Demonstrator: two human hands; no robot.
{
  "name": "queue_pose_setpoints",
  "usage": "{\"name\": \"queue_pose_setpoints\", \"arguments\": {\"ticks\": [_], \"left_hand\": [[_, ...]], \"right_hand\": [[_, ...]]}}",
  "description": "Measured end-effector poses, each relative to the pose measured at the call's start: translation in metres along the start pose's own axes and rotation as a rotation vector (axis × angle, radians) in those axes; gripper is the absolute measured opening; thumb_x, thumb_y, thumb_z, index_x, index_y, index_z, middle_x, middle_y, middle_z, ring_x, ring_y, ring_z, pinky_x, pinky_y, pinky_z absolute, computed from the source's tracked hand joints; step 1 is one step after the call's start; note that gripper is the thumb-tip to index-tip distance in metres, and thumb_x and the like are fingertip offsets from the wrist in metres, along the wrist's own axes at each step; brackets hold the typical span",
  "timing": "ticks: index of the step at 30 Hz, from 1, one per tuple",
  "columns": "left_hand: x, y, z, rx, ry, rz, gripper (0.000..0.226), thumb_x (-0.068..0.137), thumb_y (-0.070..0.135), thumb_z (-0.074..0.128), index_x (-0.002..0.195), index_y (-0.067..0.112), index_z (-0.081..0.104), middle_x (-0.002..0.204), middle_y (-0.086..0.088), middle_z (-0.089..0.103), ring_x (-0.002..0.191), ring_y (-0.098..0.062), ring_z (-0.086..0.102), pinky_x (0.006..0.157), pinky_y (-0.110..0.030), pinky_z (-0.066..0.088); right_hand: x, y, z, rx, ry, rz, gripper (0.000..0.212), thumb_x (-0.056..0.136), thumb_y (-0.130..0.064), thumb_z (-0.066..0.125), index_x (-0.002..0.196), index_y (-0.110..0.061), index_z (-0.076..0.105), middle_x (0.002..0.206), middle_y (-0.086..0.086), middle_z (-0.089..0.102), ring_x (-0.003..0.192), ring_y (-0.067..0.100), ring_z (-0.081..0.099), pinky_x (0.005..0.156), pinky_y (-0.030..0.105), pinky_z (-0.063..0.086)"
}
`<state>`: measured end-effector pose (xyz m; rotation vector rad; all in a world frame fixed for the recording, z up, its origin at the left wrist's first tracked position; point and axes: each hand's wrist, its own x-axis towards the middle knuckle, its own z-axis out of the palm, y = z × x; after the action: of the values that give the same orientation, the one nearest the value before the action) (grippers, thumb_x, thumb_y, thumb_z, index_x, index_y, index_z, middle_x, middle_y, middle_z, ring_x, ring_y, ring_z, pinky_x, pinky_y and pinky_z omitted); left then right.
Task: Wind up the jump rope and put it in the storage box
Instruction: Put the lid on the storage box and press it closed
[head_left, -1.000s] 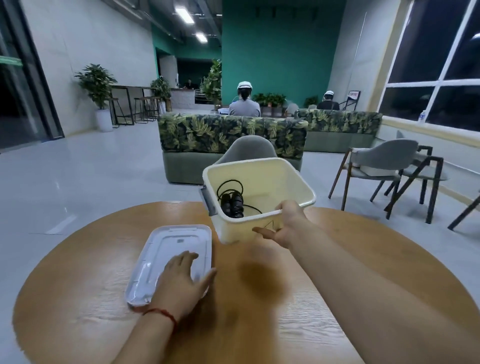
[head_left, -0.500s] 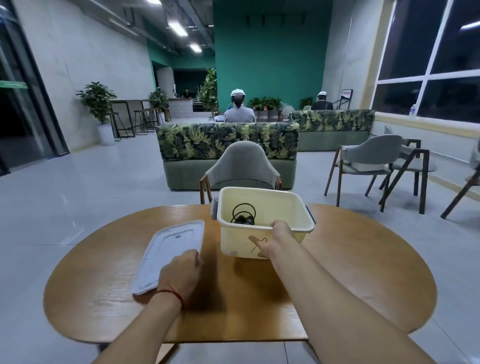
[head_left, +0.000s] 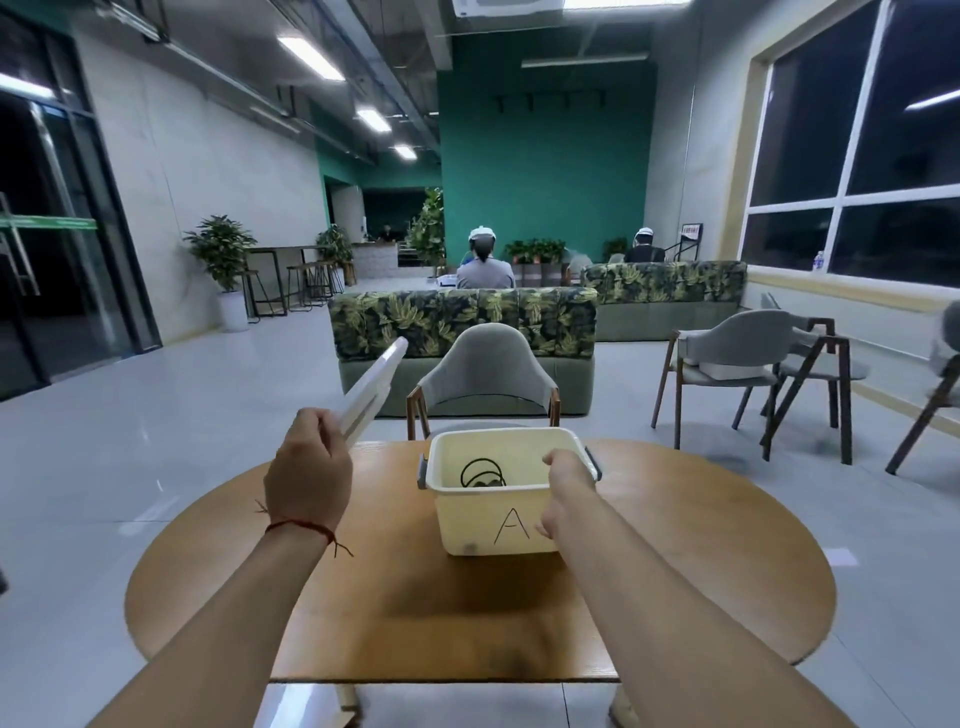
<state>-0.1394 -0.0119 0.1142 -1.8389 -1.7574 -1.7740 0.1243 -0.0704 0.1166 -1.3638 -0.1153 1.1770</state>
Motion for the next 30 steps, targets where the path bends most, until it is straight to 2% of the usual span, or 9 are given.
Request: {"name": "queue_pose_setpoints", "arguments": {"ticks": [2,6,10,13,15,19,25,27,30], "left_hand": [[0.005,0.024,-0.012,-0.051,0.003,0.071,0.024,0.112,0.025,0.046,0.102,0.009,0.062,0.089,-0.015,0.074,0.081,-0.043,0.066,0.066,-0.040,0.045],[0.009,0.065,-0.032,-0.224,-0.056,0.145,0.029,0.110,0.033,0.041,0.091,0.019,0.057,0.083,-0.006,0.072,0.079,-0.035,0.071,0.067,-0.046,0.057],[0.002,0.101,-0.056,-0.335,-0.142,0.122,0.035,0.110,0.022,0.044,0.088,0.005,0.065,0.076,-0.016,0.067,0.076,-0.036,0.061,0.069,-0.050,0.050],[0.000,0.118,-0.066,-0.407,-0.218,0.076,0.037,0.107,0.023,0.045,0.089,0.003,0.071,0.080,-0.021,0.070,0.075,-0.036,0.060,0.066,-0.043,0.046],[-0.002,0.124,-0.070,-0.445,-0.239,0.022,0.038,0.106,0.028,0.047,0.091,0.005,0.073,0.080,-0.015,0.070,0.073,-0.030,0.059,0.068,-0.043,0.048],[-0.003,0.122,-0.070,-0.610,-0.346,-0.200,0.036,0.106,0.046,0.047,0.110,0.015,0.064,0.100,-0.007,0.072,0.083,-0.025,0.067,0.081,-0.055,0.062],[-0.003,0.093,-0.027,-0.585,-0.505,-0.225,0.029,0.106,0.015,0.054,0.135,0.016,0.060,0.126,-0.009,0.070,0.105,-0.030,0.074,0.070,-0.041,0.069],[0.003,0.087,-0.009,-0.577,-0.503,-0.267,0.031,0.104,0.014,0.054,0.134,0.018,0.061,0.125,-0.008,0.072,0.104,-0.029,0.074,0.072,-0.038,0.069],[0.012,0.073,0.024,-0.444,-0.540,-0.326,0.041,0.103,0.019,0.051,0.143,0.020,0.056,0.131,-0.007,0.066,0.105,-0.031,0.071,0.084,-0.053,0.067]], "right_hand": [[-0.011,-0.015,-0.006,-0.044,0.005,-0.089,0.049,0.102,-0.023,0.063,0.147,-0.010,0.052,0.126,0.011,0.049,0.113,0.034,0.045,0.096,0.047,0.046],[-0.028,-0.037,-0.022,-0.120,-0.092,-0.357,0.036,0.100,-0.022,0.062,0.135,-0.017,0.061,0.138,0.009,0.059,0.130,0.036,0.052,0.106,0.050,0.044],[-0.056,-0.053,-0.043,-0.165,-0.227,-0.631,0.072,0.099,-0.019,0.060,0.168,-0.027,0.039,0.167,0.002,0.045,0.151,0.030,0.045,0.121,0.053,0.042],[-0.076,-0.055,-0.062,-0.228,-0.226,-0.747,0.049,0.101,-0.022,0.059,0.150,-0.026,0.059,0.135,-0.002,0.067,0.117,0.022,0.065,0.091,0.043,0.057],[-0.079,-0.053,-0.074,-0.202,-0.210,-0.785,0.032,0.105,-0.024,0.062,0.137,-0.026,0.064,0.119,-0.001,0.071,0.105,0.022,0.068,0.076,0.037,0.055],[-0.068,-0.060,-0.086,-0.023,-0.168,-0.762,0.027,0.106,-0.025,0.067,0.132,-0.026,0.057,0.123,0.008,0.073,0.101,0.028,0.071,0.075,0.037,0.058],[-0.027,-0.081,-0.066,-0.076,-0.133,-0.706,0.028,0.107,-0.023,0.067,0.133,-0.033,0.061,0.133,0.009,0.073,0.122,0.037,0.071,0.103,0.059,0.061],[-0.008,-0.086,-0.054,-0.164,-0.133,-0.716,0.046,0.107,-0.016,0.063,0.152,-0.027,0.059,0.134,0.002,0.070,0.126,0.033,0.069,0.107,0.053,0.059],[0.029,-0.094,-0.037,-0.359,-0.070,-0.704,0.062,0.104,0.000,0.053,0.164,-0.015,0.047,0.140,0.001,0.060,0.125,0.025,0.058,0.100,0.036,0.050]]}}
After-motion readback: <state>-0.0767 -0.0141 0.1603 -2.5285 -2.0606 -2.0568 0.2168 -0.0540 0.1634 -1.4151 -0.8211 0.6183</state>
